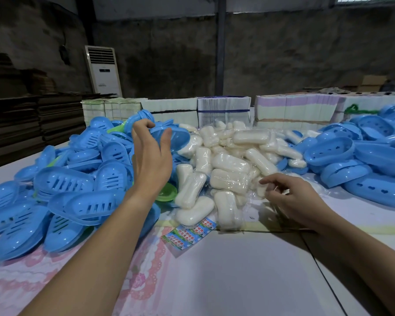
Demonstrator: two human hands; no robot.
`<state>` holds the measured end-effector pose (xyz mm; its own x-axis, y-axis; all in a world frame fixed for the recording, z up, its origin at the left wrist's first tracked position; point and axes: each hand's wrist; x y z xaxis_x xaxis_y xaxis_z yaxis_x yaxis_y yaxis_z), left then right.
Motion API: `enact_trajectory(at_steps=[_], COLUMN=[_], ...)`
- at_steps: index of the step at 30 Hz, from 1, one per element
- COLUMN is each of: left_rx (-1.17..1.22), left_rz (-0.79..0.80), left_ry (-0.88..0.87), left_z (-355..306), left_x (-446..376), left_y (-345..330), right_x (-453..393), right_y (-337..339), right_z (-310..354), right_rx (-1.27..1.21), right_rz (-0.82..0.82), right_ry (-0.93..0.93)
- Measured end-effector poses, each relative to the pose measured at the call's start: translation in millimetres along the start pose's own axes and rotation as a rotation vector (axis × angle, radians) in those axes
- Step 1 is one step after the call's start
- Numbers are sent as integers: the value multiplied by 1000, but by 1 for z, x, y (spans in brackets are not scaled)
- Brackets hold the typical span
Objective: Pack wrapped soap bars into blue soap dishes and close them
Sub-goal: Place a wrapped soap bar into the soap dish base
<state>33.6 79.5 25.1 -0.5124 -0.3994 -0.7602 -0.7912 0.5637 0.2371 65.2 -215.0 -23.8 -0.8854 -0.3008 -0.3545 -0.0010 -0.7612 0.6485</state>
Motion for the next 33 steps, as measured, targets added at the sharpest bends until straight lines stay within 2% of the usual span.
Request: enact_trajectory(at_steps=[2,5,9,12,16,18,22,25,28,31,33], left_rx=[112,171,68,4,-3,-16,-190,-244,-282,-320,-302], left_rz=[58,285,617,759,940,1042,1244,1223,1063,904,863], left_ry=[38,113,149,159,127,71,-241,-347,-389,-380,-387], left_z=[-15,-35,-50,-51,-56,-59,-58,-58,-59,-58,-61], left_x=[7,29,59,68,67,66,70,78,88,98,103], left_y=[-5,-18,-36,-41,-37,-33,-25,-27,-34,-43,-47], right_x=[-3,-9,-18,-26,-28,-27,-23,-20,-15,-8,-3], right_y=[0,0,-6,-12,-5,-4,-5,0,9,25,37], right_z=[-4,-11,-12,-9,-8,-8,-5,-2,2,8,12], right_rx=[39,212,374,454,503,500,318,115,-5,-128,-198], right_rz=[-93,-201,-119,-2,-26,-47,-159,-299,-370,-356,-267], right_ry=[-24,-46,-75,-81,-62,-36,41,18,-17,-16,-12])
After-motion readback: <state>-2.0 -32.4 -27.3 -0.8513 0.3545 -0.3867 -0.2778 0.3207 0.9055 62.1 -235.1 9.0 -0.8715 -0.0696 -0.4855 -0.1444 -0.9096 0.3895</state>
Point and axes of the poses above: each hand's wrist, its own x-axis away from the middle knuckle, its own y-axis out of the back of the hand, z = x × y, and after that the axes turned 2 degrees about z, right-handed
